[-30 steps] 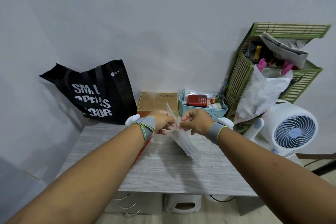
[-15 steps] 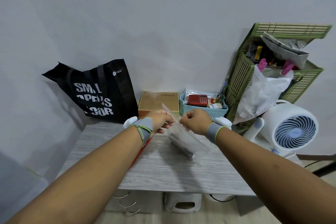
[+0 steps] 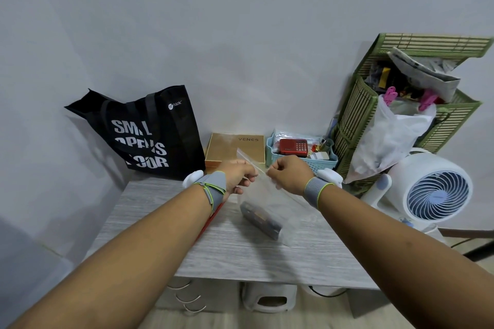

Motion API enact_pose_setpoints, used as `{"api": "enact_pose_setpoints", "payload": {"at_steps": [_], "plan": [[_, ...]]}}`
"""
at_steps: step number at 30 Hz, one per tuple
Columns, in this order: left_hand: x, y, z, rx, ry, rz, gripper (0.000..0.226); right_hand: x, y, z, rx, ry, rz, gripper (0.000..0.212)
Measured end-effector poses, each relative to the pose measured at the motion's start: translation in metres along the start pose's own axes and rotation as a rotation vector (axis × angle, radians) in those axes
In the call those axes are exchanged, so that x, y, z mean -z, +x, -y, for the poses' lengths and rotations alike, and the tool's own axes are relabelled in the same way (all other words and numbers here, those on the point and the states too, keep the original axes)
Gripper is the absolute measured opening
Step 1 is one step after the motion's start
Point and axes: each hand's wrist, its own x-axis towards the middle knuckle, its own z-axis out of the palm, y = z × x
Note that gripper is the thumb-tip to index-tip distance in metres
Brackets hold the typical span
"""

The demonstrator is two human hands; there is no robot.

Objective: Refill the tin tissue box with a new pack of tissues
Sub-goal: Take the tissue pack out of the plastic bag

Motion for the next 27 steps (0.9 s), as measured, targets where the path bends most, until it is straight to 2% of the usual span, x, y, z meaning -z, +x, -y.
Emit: {"api": "enact_pose_setpoints", "payload": {"at_steps": [5,12,22,25,27], "plan": [[0.003,0.0,-0.001,0.022,-0.022,0.004,0.012,0.004,-0.004,0.002,0.04,0.058,0.059,0.013],[0.003,0.001,-0.001,0.023,-0.016,-0.019,0.014,0.014,-0.012,0.01,0.004,0.11,0.221,0.015],[0.002,-0.001,-0.006,0.084,0.06,-0.088,0.003,0.012,-0.01,0.008,0.034,0.167,0.139,0.01],[0.001,-0.003,-0.009,0.181,0.116,-0.05,0.016,0.009,-0.011,0.01,0.073,0.154,0.109,0.011],[0.001,-0.003,-0.01,0.184,0.158,-0.049,0.018,0.009,-0.012,0.011,0.09,0.16,0.095,0.011]]}}
